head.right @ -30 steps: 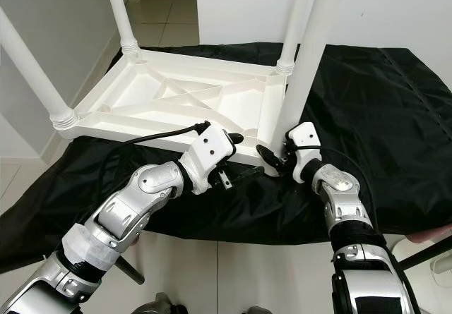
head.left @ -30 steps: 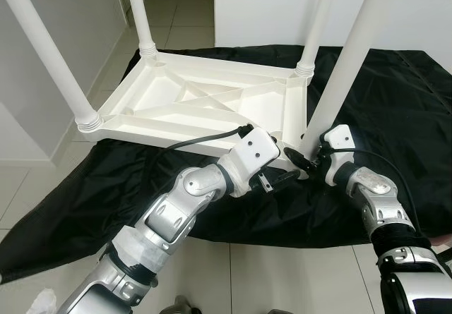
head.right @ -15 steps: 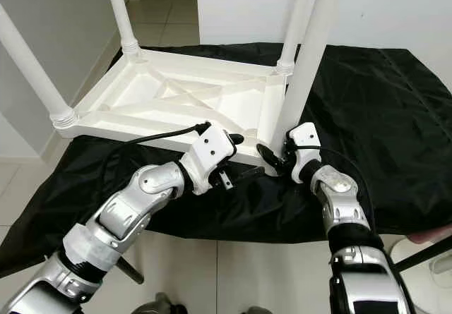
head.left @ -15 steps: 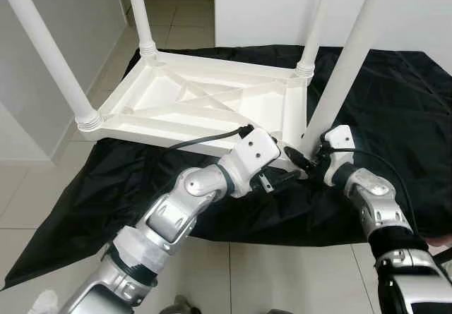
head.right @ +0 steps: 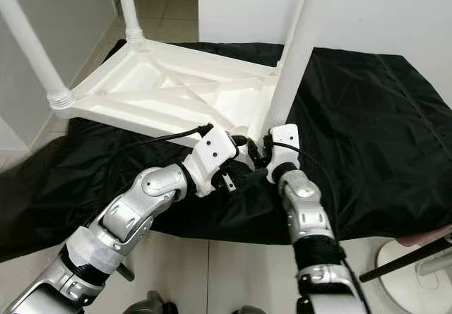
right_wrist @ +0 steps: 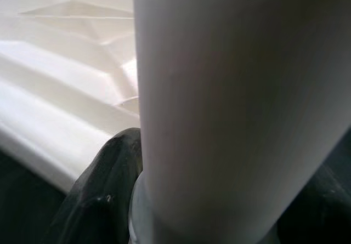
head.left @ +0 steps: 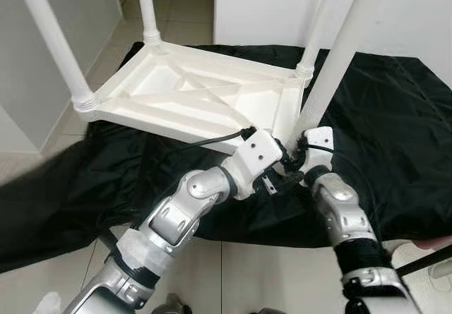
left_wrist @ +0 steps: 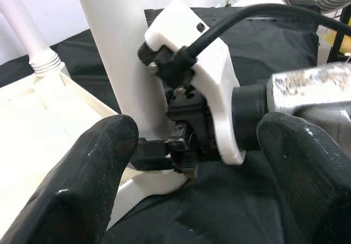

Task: Building children table

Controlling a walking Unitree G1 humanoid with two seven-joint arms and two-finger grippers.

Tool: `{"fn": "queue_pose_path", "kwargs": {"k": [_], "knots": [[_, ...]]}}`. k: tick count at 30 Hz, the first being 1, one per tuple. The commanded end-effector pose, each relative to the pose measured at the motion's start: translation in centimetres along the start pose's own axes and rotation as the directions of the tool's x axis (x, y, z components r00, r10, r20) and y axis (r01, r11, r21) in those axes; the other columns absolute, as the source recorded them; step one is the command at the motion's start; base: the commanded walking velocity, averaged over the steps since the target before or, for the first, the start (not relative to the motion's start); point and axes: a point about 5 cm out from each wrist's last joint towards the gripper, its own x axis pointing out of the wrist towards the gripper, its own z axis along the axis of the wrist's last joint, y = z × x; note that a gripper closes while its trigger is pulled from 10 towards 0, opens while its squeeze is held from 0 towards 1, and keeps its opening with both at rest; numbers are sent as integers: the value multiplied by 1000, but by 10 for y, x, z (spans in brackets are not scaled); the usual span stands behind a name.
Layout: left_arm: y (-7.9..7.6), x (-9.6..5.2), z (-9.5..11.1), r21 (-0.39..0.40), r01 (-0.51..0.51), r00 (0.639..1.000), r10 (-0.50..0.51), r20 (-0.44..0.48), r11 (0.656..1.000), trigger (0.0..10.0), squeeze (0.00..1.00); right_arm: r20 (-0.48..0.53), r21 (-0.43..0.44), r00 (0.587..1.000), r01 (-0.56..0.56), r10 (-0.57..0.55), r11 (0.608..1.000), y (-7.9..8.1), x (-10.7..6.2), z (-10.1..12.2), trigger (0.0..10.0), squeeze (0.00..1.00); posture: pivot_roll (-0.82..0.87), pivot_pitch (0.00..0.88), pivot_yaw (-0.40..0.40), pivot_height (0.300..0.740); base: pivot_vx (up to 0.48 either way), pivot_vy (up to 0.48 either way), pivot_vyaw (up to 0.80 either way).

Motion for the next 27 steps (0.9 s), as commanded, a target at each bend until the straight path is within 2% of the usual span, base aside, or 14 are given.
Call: {"fn": "queue_pose_path", "kwargs": {"k": [1,2,4,10,18,19,22,24,26,27], "knots": [[0,-2,-6,-1,28,999,-28,-19,1000,10000,0,-76,79,989,135,-129,988,-7,-9,-16,10000,0,-50,0,0,740,0,0,0],[0,-2,-6,-1,28,999,-28,-19,1000,10000,0,-76,79,989,135,-129,988,-7,-9,-16,10000,0,-50,0,0,740,0,0,0],[0,-4,-7,1,32,999,-32,-24,1000,10000,0,-89,119,970,236,-227,964,0,-18,-20,10000,0,-53,0,8,740,0,0,0],[0,-4,-8,0,38,999,-38,-28,999,10000,0,-98,146,967,247,-234,958,10,-23,-20,10000,0,-59,0,13,740,0,0,0],[0,-5,-8,5,43,999,-43,-27,999,10000,0,-52,125,971,240,-235,963,10,-25,-9,10000,0,-56,0,15,740,0,0,0],[0,-5,-8,6,43,999,-43,-28,999,10000,0,-30,137,974,228,-226,964,10,-26,-6,10000,1000,-56,0,16,740,0,0,0],[0,-5,-8,6,42,999,-42,-29,999,10000,0,-9,138,975,223,-224,965,9,-26,-3,10000,1000,-54,0,15,740,0,0,0],[0,-6,-8,6,42,999,-42,-30,999,10000,0,16,140,976,214,-218,967,4,-27,0,10000,1000,-56,0,17,740,0,0,0],[-1,-6,-9,6,40,999,-40,-32,999,10000,0,43,133,981,180,-187,975,-8,-27,3,10000,1000,-59,0,20,740,0,0,0],[-1,-6,-9,6,40,999,-40,-32,999,10000,0,43,133,981,180,-187,975,-8,-27,3,10000,1000,-59,0,20,740,0,0,0]]}}
